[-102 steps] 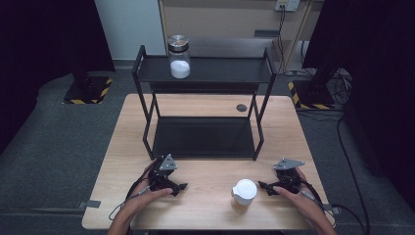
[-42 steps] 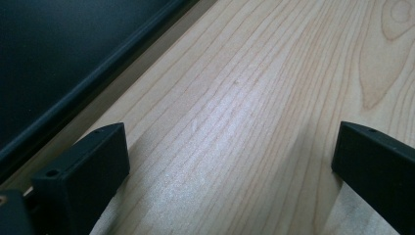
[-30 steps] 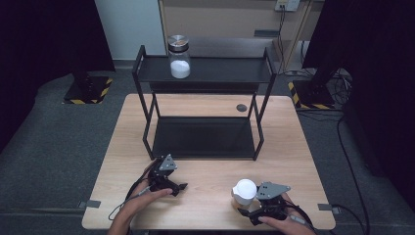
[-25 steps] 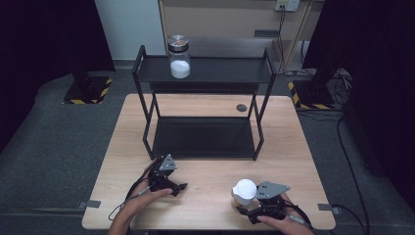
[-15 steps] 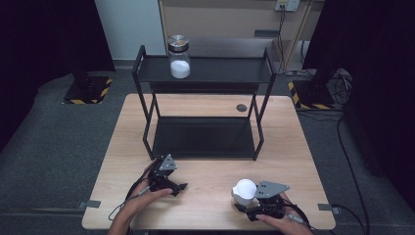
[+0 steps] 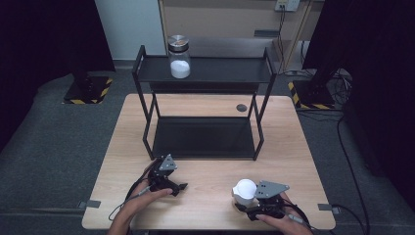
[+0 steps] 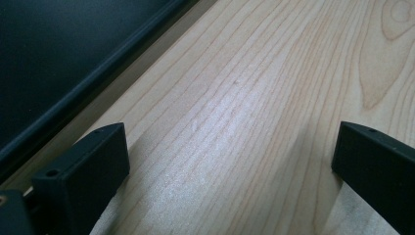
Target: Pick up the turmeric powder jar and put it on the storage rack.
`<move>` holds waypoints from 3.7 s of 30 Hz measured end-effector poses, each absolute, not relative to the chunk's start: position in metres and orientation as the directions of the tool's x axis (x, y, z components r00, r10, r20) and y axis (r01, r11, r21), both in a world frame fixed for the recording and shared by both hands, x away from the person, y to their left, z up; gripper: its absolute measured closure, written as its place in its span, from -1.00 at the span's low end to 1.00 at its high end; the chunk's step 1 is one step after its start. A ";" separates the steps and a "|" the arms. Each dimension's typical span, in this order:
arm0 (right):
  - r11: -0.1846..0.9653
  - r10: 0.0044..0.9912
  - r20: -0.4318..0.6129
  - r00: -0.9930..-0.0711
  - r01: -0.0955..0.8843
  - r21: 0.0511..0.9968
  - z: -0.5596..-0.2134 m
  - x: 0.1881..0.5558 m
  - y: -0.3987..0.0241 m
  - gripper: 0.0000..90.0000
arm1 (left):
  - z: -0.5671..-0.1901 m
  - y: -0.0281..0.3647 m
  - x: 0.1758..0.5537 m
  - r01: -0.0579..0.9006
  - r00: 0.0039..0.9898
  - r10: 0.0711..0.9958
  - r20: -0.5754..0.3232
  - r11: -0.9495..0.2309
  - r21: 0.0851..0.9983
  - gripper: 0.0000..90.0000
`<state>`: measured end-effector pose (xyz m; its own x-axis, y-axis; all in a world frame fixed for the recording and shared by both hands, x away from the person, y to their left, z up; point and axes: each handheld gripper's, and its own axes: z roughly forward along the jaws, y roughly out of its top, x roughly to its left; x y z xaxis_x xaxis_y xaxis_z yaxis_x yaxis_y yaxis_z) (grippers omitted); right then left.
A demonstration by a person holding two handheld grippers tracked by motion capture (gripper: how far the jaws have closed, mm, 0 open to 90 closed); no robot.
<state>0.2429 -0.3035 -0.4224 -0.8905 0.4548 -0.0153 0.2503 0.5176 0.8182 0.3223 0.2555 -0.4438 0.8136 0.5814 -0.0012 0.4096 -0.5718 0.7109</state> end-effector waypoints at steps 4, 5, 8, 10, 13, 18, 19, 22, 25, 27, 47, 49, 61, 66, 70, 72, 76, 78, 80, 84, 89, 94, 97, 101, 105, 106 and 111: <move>0.509 0.458 -0.008 -0.889 0.255 0.822 -0.420 0.244 -0.306 -0.29 | -0.444 0.255 0.322 0.410 0.813 0.582 -0.002 -0.571 0.711 -1.00; 0.505 0.456 -0.006 -0.890 0.253 0.825 -0.419 0.245 -0.306 -0.29 | -0.444 0.255 0.322 0.410 0.813 0.582 -0.001 -0.572 0.711 -1.00; 0.495 0.458 0.003 -0.889 0.258 0.830 -0.417 0.249 -0.309 -0.29 | -0.444 0.255 0.322 0.410 0.814 0.581 -0.001 -0.572 0.711 -1.00; 0.496 0.457 0.004 -0.890 0.258 0.829 -0.416 0.253 -0.310 -0.29 | -0.444 0.255 0.322 0.410 0.813 0.582 -0.001 -0.572 0.711 -1.00; 0.498 0.460 0.008 -0.888 0.266 0.826 -0.416 0.259 -0.312 -0.29 | -0.444 0.255 0.322 0.410 0.814 0.581 -0.001 -0.572 0.711 -1.00; 0.494 0.471 0.006 -0.882 0.270 0.827 -0.414 0.268 -0.315 -0.29 | -0.444 0.255 0.322 0.410 0.813 0.582 -0.001 -0.572 0.711 -1.00; 0.490 0.474 0.008 -0.881 0.271 0.828 -0.413 0.271 -0.316 -0.29 | -0.444 0.255 0.322 0.410 0.813 0.582 -0.001 -0.572 0.711 -1.00; 0.484 0.479 0.009 -0.878 0.273 0.831 -0.411 0.278 -0.317 -0.29 | -0.444 0.255 0.322 0.410 0.813 0.582 -0.001 -0.572 0.711 -1.00; 0.478 0.485 0.014 -0.875 0.278 0.833 -0.410 0.285 -0.317 -0.29 | -0.444 0.255 0.322 0.410 0.813 0.582 -0.001 -0.571 0.711 -1.00; 0.478 0.486 0.019 -0.874 0.283 0.832 -0.410 0.290 -0.316 -0.29 | -0.444 0.255 0.322 0.410 0.813 0.582 -0.001 -0.572 0.711 -1.00; 0.470 0.478 0.021 -0.878 0.275 0.839 -0.383 0.338 -0.286 -0.29 | -0.444 0.255 0.322 0.410 0.813 0.582 -0.001 -0.572 0.711 -1.00; 0.468 0.485 0.017 -0.874 0.276 0.840 -0.380 0.342 -0.282 -0.29 | -0.444 0.255 0.322 0.410 0.813 0.582 -0.001 -0.572 0.711 -1.00; 0.462 0.478 0.011 -0.879 0.261 0.848 -0.354 0.370 -0.263 -0.29 | -0.444 0.255 0.322 0.410 0.814 0.581 -0.001 -0.572 0.711 -1.00; 0.467 0.480 0.001 -0.877 0.256 0.846 -0.343 0.380 -0.260 -0.29 | -0.444 0.255 0.322 0.410 0.814 0.582 -0.001 -0.572 0.711 -1.00; 0.473 0.484 -0.006 -0.875 0.256 0.843 -0.333 0.388 -0.259 -0.29 | -0.444 0.256 0.322 0.410 0.814 0.582 -0.002 -0.571 0.711 -1.00; 0.475 0.486 -0.010 -0.874 0.254 0.843 -0.329 0.392 -0.260 -0.29 | -0.444 0.256 0.322 0.410 0.814 0.581 -0.002 -0.571 0.711 -1.00; 0.467 0.491 -0.005 -0.871 0.258 0.846 -0.323 0.398 -0.263 -0.29 | -0.444 0.256 0.322 0.410 0.814 0.581 -0.002 -0.571 0.711 -1.00; 0.463 0.492 0.000 -0.870 0.262 0.846 -0.321 0.400 -0.264 -0.29 | -0.444 0.256 0.322 0.410 0.814 0.581 -0.002 -0.572 0.711 -1.00; 0.469 0.491 -0.006 -0.871 0.259 0.844 -0.318 0.402 -0.265 -0.29 | -0.444 0.256 0.322 0.410 0.814 0.581 -0.002 -0.572 0.711 -1.00; 0.473 0.485 -0.008 -0.875 0.254 0.844 -0.309 0.405 -0.266 -0.29 | -0.444 0.256 0.322 0.410 0.814 0.581 -0.002 -0.572 0.711 -1.00; 0.462 0.476 -0.007 -0.880 0.243 0.853 -0.295 0.406 -0.268 -0.29 | -0.444 0.256 0.322 0.410 0.814 0.581 -0.002 -0.571 0.711 -1.00; 0.457 0.465 -0.006 -0.885 0.234 0.858 -0.278 0.407 -0.270 -0.29 | -0.444 0.256 0.323 0.410 0.814 0.581 -0.002 -0.572 0.711 -1.00; 0.461 0.452 -0.012 -0.892 0.222 0.859 -0.263 0.406 -0.269 -0.29 | -0.444 0.256 0.323 0.409 0.815 0.580 -0.002 -0.572 0.711 -1.00; 0.465 0.431 -0.018 -0.902 0.205 0.861 -0.242 0.404 -0.268 -0.29 | -0.444 0.256 0.323 0.409 0.815 0.580 -0.002 -0.572 0.711 -1.00; 0.474 0.413 -0.023 -0.911 0.193 0.859 -0.219 0.403 -0.266 -0.29 | -0.444 0.256 0.322 0.409 0.814 0.581 -0.002 -0.571 0.712 -1.00; 0.478 0.408 -0.026 -0.912 0.189 0.858 -0.215 0.403 -0.265 -0.29 | -0.444 0.256 0.322 0.409 0.814 0.581 -0.002 -0.570 0.712 -1.00; 0.487 0.393 -0.020 -0.919 0.190 0.852 -0.190 0.406 -0.261 -0.29 | -0.444 0.256 0.322 0.409 0.814 0.581 -0.002 -0.570 0.713 -1.00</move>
